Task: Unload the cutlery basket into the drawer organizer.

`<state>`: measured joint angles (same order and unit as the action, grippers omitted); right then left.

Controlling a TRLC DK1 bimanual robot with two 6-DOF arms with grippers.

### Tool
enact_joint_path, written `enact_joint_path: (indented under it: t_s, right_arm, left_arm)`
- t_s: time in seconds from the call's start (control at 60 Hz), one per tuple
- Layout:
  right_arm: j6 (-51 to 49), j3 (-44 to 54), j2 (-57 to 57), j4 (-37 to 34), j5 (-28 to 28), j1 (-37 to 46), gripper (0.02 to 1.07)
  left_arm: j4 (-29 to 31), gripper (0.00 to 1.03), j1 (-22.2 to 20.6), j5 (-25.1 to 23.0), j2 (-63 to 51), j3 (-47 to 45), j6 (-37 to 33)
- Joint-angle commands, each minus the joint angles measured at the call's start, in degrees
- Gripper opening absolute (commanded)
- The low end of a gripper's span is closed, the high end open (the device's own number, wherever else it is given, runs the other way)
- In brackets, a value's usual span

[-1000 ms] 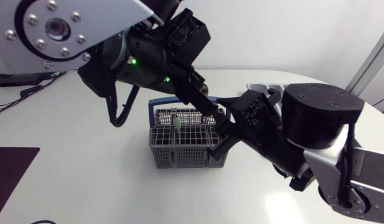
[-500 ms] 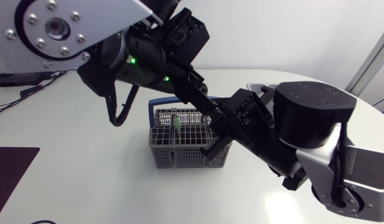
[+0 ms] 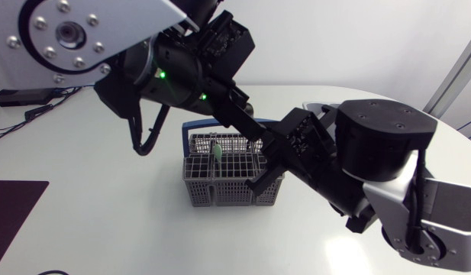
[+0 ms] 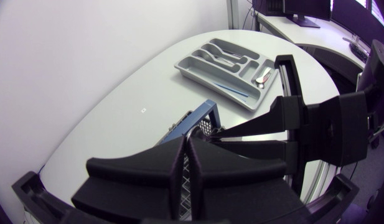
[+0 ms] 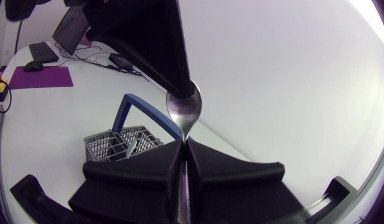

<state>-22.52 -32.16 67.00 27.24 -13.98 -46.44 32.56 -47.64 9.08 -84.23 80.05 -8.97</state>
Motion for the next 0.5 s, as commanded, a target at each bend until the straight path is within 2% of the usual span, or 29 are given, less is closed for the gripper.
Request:
enact_joint_path:
  t_s: [0.0,0.117,0.167,0.233,0.35,0.483]
  right_arm:
    - [-0.9,-0.3,0.4,0.1,0.8,-0.5,0.09]
    - [-0.9,0.2,-0.1,-0.4,1.5,-0.4,0.09]
    - [-0.8,0.5,-0.6,-1.2,2.5,-0.3,0.09]
    - [-0.8,1.3,-1.7,-2.0,4.0,-0.1,0.09]
    - [-0.8,2.7,-4.4,-4.7,7.5,1.9,0.09]
    - [-0.9,4.3,-8.7,-9.1,15.3,7.9,0.09]
  left_arm:
    - [-0.7,0.1,-0.4,-0.5,-0.2,1.2,0.8]
    - [-2.2,0.37,-0.4,-0.6,0.8,1.6,0.7]
    - [-2.8,0.54,-0.4,-0.6,1.3,2.0,0.6]
    - [-4.1,0.66,0.1,-0.6,2.1,2.2,0.4]
    - [-4.5,0.77,1.3,-0.6,3.7,3.1,0.1]
    - [-4.4,0.79,3.7,-0.6,5.3,3.8,-1.0]
